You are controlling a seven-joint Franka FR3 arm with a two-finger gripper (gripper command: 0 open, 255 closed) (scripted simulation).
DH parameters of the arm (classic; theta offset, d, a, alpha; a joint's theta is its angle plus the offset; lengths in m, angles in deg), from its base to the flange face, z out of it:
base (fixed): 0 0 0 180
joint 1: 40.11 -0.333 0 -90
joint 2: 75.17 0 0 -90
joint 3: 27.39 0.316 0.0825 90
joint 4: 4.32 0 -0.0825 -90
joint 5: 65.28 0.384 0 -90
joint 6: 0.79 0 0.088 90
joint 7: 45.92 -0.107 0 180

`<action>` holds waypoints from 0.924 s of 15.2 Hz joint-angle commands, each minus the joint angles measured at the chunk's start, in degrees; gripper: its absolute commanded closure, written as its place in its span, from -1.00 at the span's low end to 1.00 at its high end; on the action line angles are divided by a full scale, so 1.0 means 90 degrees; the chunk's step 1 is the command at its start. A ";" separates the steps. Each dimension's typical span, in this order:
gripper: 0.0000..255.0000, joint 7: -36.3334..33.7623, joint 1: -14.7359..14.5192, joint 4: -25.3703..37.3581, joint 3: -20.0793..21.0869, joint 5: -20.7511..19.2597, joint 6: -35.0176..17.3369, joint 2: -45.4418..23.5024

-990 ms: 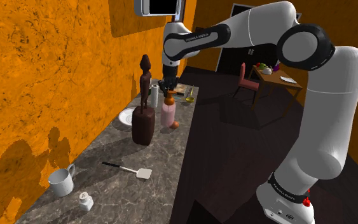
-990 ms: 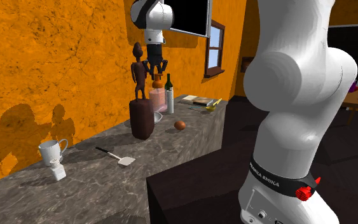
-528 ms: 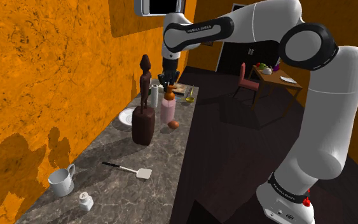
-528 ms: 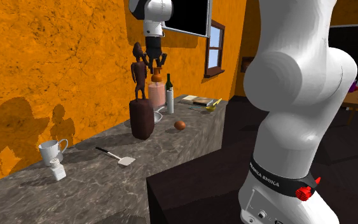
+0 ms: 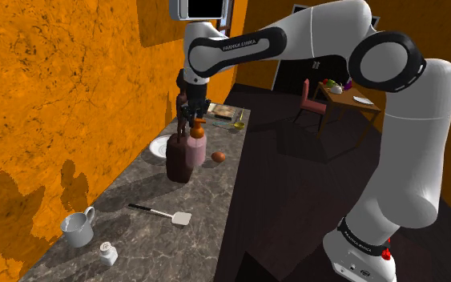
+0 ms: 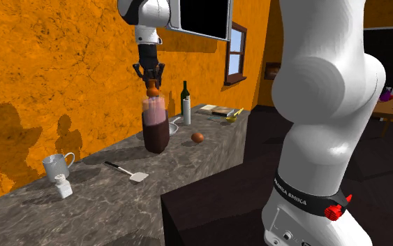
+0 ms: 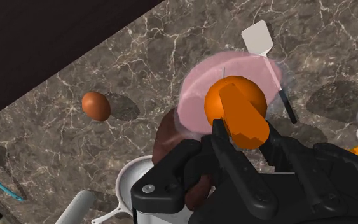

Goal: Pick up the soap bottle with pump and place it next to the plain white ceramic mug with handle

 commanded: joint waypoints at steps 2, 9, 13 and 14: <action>1.00 -0.0411 -0.0282 0.0082 0.0110 -0.0059 -0.0079 -0.0164; 1.00 -0.1310 -0.0970 0.0660 0.0316 -0.0229 -0.0088 -0.0771; 1.00 -0.1791 -0.1390 0.1215 0.0396 -0.0339 0.0002 -0.1248; 1.00 -0.1905 -0.1499 0.1384 0.0411 -0.0367 0.0038 -0.1383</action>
